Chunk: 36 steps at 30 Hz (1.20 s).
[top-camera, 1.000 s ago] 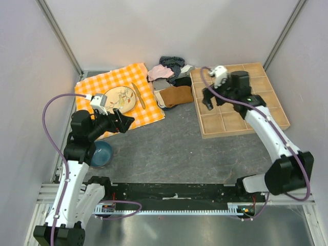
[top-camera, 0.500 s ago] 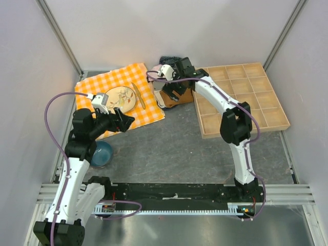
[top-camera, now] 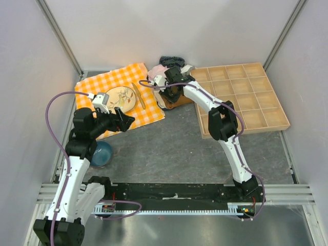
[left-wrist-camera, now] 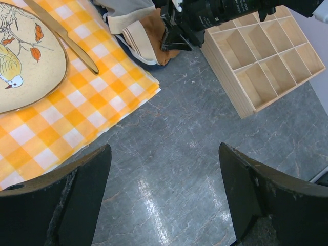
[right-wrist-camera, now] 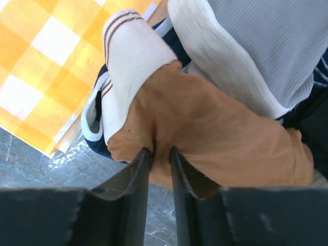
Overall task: Roll the underwear
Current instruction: Pick up the underwear from the center of the board, then place the underwear at the center of the board.
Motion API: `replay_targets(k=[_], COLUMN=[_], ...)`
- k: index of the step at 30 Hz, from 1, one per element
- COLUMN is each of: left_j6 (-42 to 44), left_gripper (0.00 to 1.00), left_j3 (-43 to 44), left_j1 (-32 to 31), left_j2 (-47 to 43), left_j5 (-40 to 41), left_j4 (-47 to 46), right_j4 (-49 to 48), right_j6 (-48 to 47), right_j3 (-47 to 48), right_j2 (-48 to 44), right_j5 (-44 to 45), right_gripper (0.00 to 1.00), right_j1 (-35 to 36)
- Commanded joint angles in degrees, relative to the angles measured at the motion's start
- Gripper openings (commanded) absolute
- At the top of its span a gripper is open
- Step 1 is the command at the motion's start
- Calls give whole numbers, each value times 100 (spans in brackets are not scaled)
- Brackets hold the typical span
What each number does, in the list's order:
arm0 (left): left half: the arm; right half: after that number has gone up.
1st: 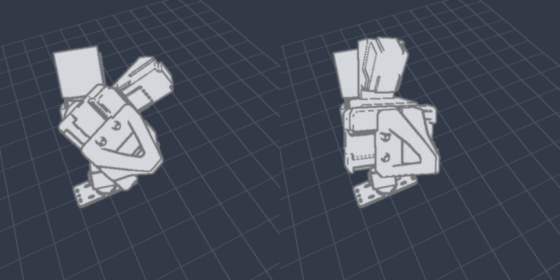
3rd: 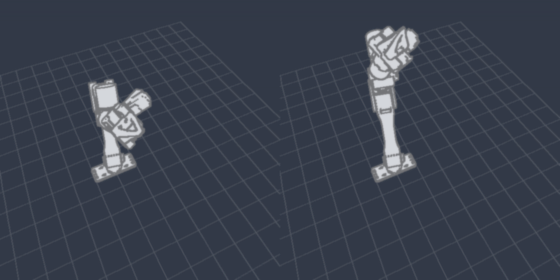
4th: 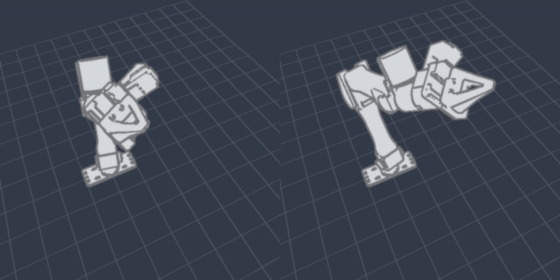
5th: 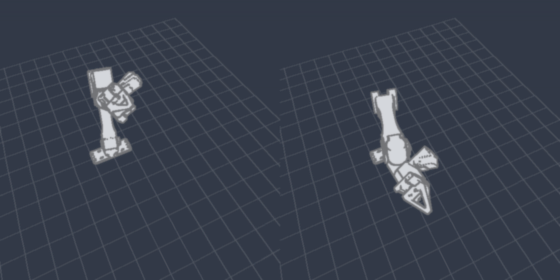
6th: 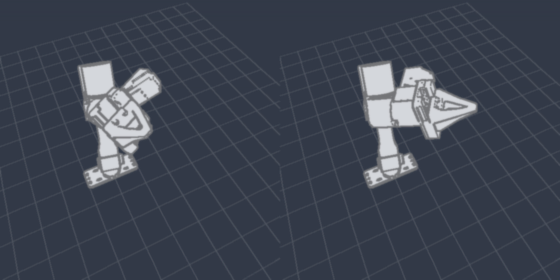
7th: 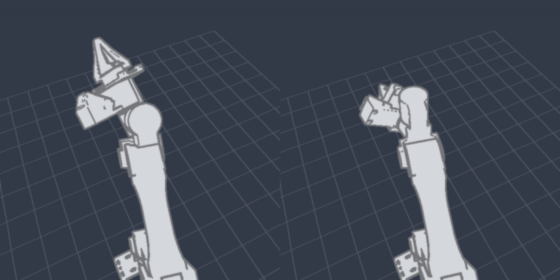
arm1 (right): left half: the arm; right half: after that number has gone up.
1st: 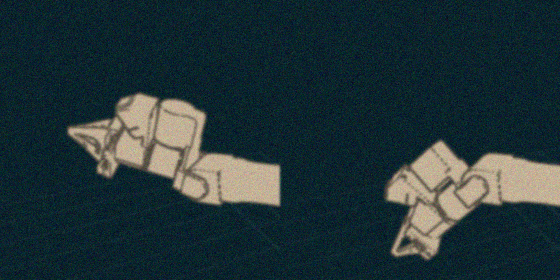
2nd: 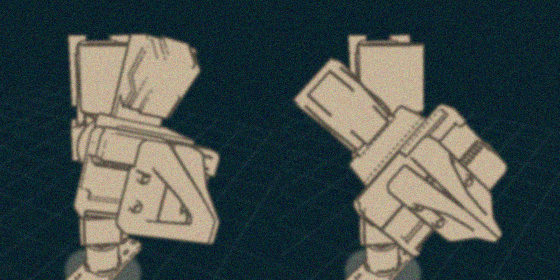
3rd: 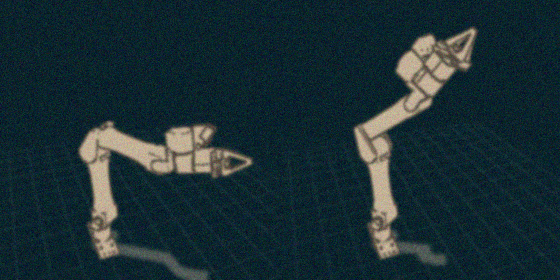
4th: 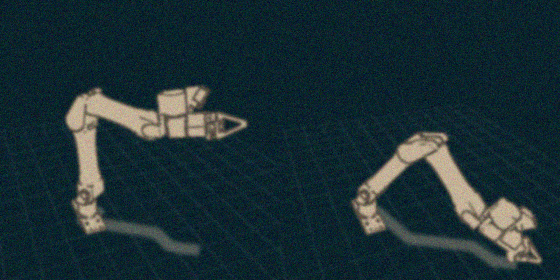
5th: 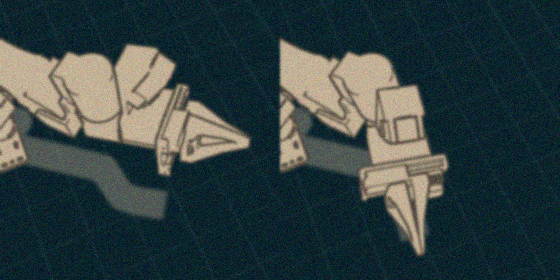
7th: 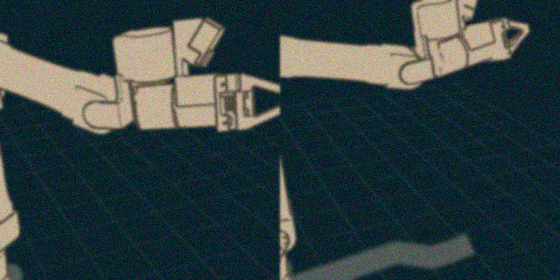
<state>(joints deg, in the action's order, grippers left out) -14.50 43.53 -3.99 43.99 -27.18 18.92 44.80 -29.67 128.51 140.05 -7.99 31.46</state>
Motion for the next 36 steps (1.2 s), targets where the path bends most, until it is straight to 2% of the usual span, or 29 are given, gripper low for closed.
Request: replay_targets(k=[1, 2, 5, 14, 21, 27, 30, 31, 33, 34, 36], left_j6=[185, 185, 176, 176, 184, 193, 185, 185, 167, 167, 132], left_gripper=[91, 91, 91, 91, 91, 91, 91, 91, 91, 91, 91], left_j3=[130, 130, 130, 121, 121, 103, 95, 103, 86, 68, 42], left_j1=[21, 21, 21, 21, 21, 21, 21, 21, 21, 21, 12], left_j2=[5, -13, -13, -153, -233, -329, -329, -329, -329, -329, -312], left_j5=[-77, -86, -112, -68, -24, 11, -33, -85, -156, -234, -349], left_j4=[-213, -204, -222, -222, -230, -231, -248, -257, -301, -310, -345], right_j4=[-24, -24, 3, 47, 345, 636, 207, -21, -637, -778, -824], right_j6=[93, 93, 145, 304, 58, -504, -268, -137, 233, 338, 418], right_j3=[201, 192, 201, 263, -167, -1581, -2871, -3658, -4566, -4737, -4826], right_j2=[-118, -214, -495, -1585, -2708, -3947, -4440, -4503, -4461, -4364, -3988], right_j5=[43, 26, -53, -317, -1318, -2066, -2417, -2435, -2278, -2190, -2111], right_gripper=[22, 14, 0, 0, 0, 0, 0, 3, 23, 37, 51], right_j1=[-9, -9, -9, -9, 105, 430, 606, 650, 808, 844, 862])
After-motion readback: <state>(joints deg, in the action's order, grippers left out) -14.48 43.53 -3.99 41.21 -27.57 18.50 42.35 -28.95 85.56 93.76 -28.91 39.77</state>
